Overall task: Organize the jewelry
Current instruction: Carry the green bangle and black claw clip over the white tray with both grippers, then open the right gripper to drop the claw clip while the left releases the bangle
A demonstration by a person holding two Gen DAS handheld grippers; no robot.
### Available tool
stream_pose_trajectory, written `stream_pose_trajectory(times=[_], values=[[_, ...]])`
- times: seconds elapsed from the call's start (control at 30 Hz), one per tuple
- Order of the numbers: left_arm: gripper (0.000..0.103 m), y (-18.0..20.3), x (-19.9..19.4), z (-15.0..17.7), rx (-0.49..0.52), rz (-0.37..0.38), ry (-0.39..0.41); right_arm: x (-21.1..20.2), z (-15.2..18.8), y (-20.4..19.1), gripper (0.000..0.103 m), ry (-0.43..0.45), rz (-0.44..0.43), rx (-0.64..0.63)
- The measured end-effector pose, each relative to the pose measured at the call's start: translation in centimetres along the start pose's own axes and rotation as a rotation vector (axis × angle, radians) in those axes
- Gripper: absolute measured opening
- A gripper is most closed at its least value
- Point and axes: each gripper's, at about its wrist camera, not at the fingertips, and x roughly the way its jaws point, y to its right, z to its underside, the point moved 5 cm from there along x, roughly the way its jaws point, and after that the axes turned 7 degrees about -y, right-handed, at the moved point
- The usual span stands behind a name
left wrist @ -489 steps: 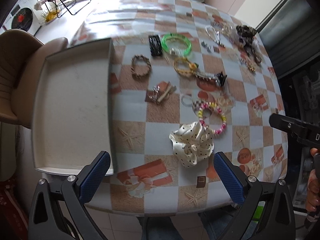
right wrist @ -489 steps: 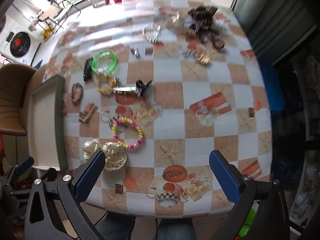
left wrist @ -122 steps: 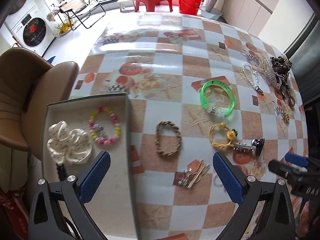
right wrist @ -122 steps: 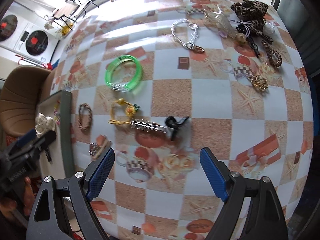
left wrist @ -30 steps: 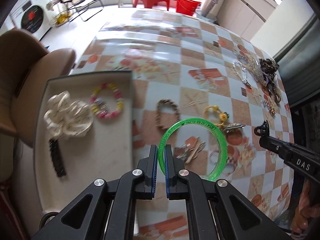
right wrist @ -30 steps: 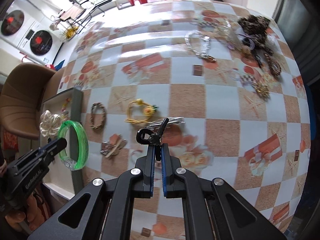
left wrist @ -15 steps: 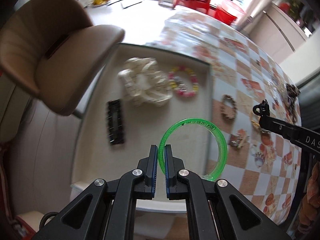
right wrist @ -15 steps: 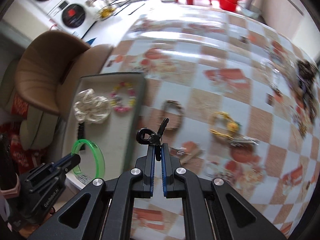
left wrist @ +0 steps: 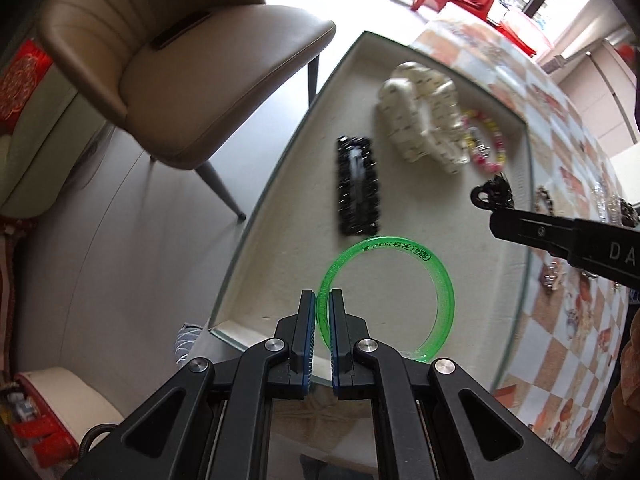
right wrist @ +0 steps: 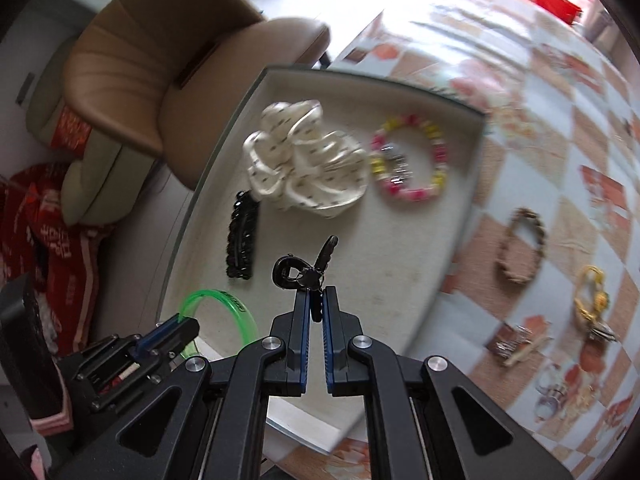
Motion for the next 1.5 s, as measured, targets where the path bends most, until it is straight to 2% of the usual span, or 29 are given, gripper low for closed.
stream_pose_trajectory(times=[0.33,0.57,1.03,1.13,1.17,1.2,1.37,1.5], values=[[0.009,-0.6,1.8,-0.5,-0.011,-0.017,-0.006,4.0,-2.5,-1.5,0.006,-0.062,0.021,-0.033],[0.009,-0.4,2.4,-0.7,0.01,-0.037,0.006,4.9,-4.5,-1.2,0.007,-0.061,0.04,-0.025],[0.01,0.2,2.2,-0.6,0.036,-0.064,0.003,5.6,-5.0,-1.3,0.009,-0.077,0.045,-0.023],[0.01,0.3,2.0,-0.5,0.036,-0.075,0.004,5.5,-4.7,-1.1,0.023,-0.077,0.044,-0.022],[0.01,0.4,1.9,-0.5,0.035,-0.075,0.005,5.3,-4.6,-1.1,0.038,-0.073,0.045,-0.021],[0.01,0.4,1.8,-0.5,0.034,-0.077,0.006,5.0,-4.5,-0.9,0.048,-0.067,0.045,-0.02],[0.01,0.8,1.0,-0.5,0.041,-0.093,0.018,3.5,-3.8,-0.5,0.05,-0.051,0.02,-0.006],[0.01,0.9,0.1,-0.6,0.047,-0.092,0.022,1.7,-3.2,0.1,0.058,-0.027,-0.005,0.011]])
